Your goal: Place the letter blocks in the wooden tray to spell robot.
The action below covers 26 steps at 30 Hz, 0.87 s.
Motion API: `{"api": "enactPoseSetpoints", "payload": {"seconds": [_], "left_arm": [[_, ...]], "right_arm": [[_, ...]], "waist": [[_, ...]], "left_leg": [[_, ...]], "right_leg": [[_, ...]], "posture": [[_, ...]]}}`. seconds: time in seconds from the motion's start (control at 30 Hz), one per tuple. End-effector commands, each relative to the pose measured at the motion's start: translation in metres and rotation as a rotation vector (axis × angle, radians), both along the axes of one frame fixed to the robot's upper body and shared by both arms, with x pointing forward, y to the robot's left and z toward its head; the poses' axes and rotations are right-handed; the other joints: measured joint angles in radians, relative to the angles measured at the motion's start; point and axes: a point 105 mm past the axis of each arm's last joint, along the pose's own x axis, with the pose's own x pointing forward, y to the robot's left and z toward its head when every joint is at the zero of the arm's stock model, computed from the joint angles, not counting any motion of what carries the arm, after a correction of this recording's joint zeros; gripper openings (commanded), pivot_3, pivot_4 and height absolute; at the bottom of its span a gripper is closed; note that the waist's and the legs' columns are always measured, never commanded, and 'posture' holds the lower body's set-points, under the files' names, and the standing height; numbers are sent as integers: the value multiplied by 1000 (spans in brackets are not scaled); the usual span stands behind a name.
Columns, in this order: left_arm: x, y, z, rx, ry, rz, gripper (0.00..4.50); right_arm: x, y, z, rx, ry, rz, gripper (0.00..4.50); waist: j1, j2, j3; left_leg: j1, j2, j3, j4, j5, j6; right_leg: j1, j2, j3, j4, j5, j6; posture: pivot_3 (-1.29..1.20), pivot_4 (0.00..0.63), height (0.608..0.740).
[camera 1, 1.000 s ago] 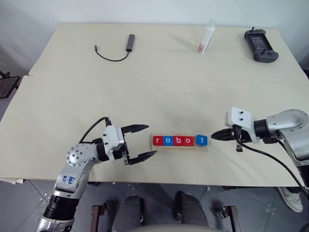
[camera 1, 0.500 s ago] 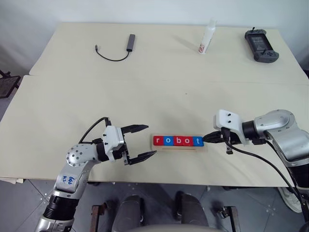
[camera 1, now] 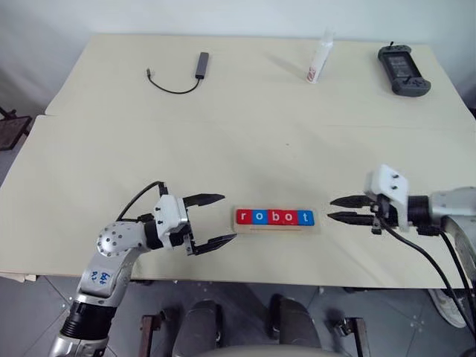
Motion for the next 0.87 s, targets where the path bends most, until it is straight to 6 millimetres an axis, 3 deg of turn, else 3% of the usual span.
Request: {"api": "enactPoseSetpoints", "payload": {"seconds": [0.03, 0.17, 0.2, 0.33, 0.5, 0.87], "left_arm": [[-1, 14, 1, 10, -5, 6, 4500], [6, 28, -2, 37, -2, 37, 4500], [7, 31, -2, 40, -5, 43, 4500], [10, 43, 1, 63, -6, 61, 4500], [14, 49, 4, 75, 1, 84, 4500], [17, 53, 8, 59, -32, 145, 4500]], "right_arm": [[-12, -11, 3, 16, -108, -13, 2983], [-8, -13, 8, 235, -218, -52, 4373], [-6, -13, 9, 242, -242, -47, 4441], [0, -8, 18, 321, -226, 26, 4441], [-4, -11, 9, 240, -166, 136, 4441], [9, -14, 14, 271, -223, 160, 4441]], "waist": [[0, 0, 0], [-7, 0, 0], [-8, 0, 0], [-14, 0, 0], [-3, 0, 0], [-3, 0, 0]], "left_leg": [[1, 0, 0, 0, 0, 0], [3, 1, 2, 0, 0, 0], [3, 1, 2, 0, 0, 0], [3, 1, 2, 0, 0, 0], [2, 1, 1, 0, 0, 0], [2, 1, 2, 0, 0, 0]], "right_leg": [[0, 0, 0, 0, 0, 0], [1, 1, 2, 1, 0, 0], [1, 1, 2, 1, 0, 0], [0, 1, 3, 2, 0, 0], [0, 1, 2, 1, 0, 0], [0, 1, 2, 1, 0, 0]], "posture": [[0, 150, 740], [0, 150, 740], [0, 150, 740], [0, 150, 740], [0, 150, 740], [0, 150, 740]]}}
